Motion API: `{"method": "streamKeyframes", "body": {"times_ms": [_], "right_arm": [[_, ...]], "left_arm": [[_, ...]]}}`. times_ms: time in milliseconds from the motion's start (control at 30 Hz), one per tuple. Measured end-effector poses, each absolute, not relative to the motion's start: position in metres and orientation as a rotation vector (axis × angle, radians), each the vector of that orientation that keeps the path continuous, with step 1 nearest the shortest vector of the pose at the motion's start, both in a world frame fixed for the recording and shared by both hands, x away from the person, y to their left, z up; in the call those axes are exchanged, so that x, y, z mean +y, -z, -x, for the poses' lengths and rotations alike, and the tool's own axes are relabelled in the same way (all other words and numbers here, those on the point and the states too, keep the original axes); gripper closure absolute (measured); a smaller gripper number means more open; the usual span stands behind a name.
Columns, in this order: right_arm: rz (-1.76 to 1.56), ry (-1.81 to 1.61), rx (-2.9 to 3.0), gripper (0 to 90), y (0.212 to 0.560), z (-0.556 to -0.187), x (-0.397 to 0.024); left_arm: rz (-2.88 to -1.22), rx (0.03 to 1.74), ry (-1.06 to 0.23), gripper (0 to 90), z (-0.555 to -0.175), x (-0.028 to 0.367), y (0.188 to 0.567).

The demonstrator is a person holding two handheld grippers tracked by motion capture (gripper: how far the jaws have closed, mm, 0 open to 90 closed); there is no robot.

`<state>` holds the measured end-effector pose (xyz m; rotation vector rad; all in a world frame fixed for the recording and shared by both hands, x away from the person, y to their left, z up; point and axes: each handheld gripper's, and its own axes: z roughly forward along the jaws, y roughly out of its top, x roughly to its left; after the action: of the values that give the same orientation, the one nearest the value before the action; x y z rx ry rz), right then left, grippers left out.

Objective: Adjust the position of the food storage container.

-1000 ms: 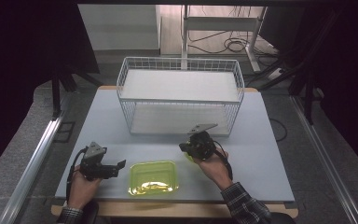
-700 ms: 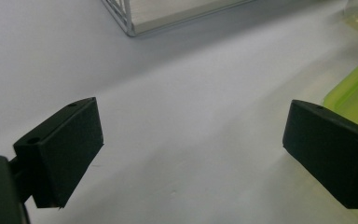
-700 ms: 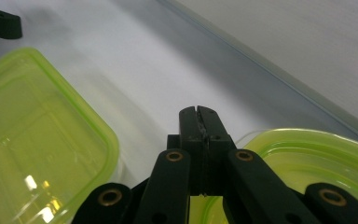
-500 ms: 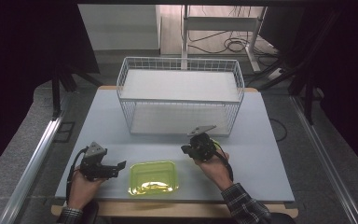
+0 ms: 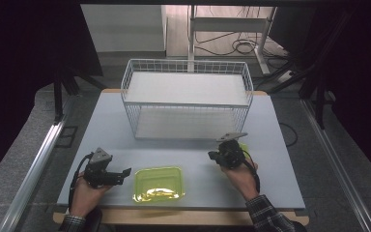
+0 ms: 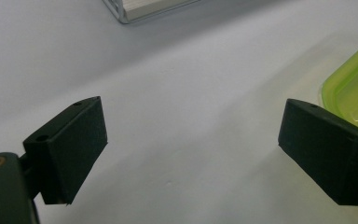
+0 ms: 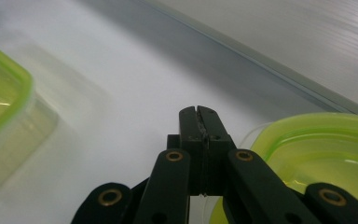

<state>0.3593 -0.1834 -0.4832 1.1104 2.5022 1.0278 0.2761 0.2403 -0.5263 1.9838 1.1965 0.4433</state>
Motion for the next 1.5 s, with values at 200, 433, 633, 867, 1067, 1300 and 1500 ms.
{"method": "streamKeyframes", "body": {"times_ms": [200,433,633,867,1067,1300,1500], "right_arm": [[-1.167,-1.023,2.453,89.2,0.482,-0.36,-0.206],[-1.244,-1.012,2.38,89.3,0.479,-0.361,-0.236],[-1.26,-1.024,2.357,89.3,0.478,-0.359,-0.243],[-1.172,-1.104,2.423,89.3,0.476,-0.345,-0.235],[-1.102,-1.169,2.502,89.4,0.476,-0.333,-0.225],[-1.062,-1.183,2.565,89.4,0.481,-0.319,-0.212],[-1.021,-1.131,2.613,89.4,0.485,-0.306,-0.198]], "left_arm": [[-1.994,1.191,-0.446,9.5,-0.276,0.239,0.526],[-2.009,1.181,-0.441,11.5,-0.275,0.238,0.525],[-2.032,1.156,-0.426,18.2,-0.273,0.236,0.523],[-2.093,1.105,-0.346,46.8,-0.267,0.229,0.521],[-2.176,1.056,-0.281,70.3,-0.259,0.222,0.521],[-2.223,1.007,-0.173,86.6,-0.253,0.224,0.526],[-2.251,0.932,-0.097,89.8,-0.249,0.213,0.525]]}}
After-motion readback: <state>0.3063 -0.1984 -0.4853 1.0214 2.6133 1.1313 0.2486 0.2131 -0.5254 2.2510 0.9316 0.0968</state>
